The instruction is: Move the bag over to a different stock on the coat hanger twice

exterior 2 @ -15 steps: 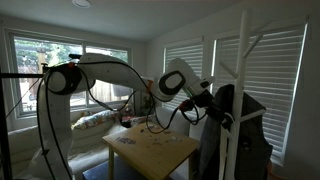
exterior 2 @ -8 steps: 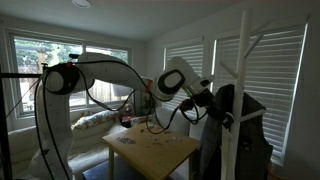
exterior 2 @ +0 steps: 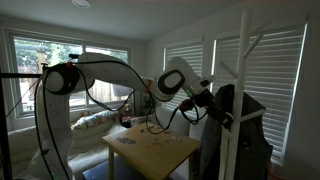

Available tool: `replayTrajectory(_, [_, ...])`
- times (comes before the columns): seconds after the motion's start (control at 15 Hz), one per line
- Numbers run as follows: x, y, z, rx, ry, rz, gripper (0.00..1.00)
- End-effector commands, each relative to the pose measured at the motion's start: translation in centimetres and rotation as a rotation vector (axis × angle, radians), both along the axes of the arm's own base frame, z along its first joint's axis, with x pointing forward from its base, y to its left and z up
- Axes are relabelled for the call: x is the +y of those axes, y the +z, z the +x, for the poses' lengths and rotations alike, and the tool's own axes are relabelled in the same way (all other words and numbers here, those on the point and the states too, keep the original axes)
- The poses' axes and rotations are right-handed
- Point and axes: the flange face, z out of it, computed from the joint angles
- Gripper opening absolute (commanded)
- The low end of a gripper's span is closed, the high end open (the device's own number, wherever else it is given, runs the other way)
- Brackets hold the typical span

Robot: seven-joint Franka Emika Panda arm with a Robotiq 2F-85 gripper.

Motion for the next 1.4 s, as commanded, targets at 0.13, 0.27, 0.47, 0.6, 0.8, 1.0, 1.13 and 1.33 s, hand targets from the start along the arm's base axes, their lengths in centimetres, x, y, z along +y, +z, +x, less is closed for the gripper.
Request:
replayTrajectory(0.13, [-2.6,1.8,-0.7,0.027,0.008,-0.101,0.01])
replayTrajectory(0.27, [-3.7,3.0,-1.3,0.022,0.007,-0.135,0.01])
replayTrajectory(0.47, [-5.0,4.7,-1.4,0.000,0.029,-0.187,0.01])
replayTrajectory(0.6, [-5.7,5.6,-1.1,-0.008,0.056,-0.223,0.01])
replayTrajectory(0.8, [-6.9,6.2,0.0,-0.014,0.100,-0.263,0.01])
replayTrajectory(1.0, [-7.8,6.2,1.3,-0.019,0.140,-0.278,0.01])
replayTrajectory(1.13, [-8.5,6.3,2.1,-0.022,0.159,-0.289,0.01])
replayTrajectory(1.33, [-9.1,6.4,3.4,-0.025,0.191,-0.303,0.01])
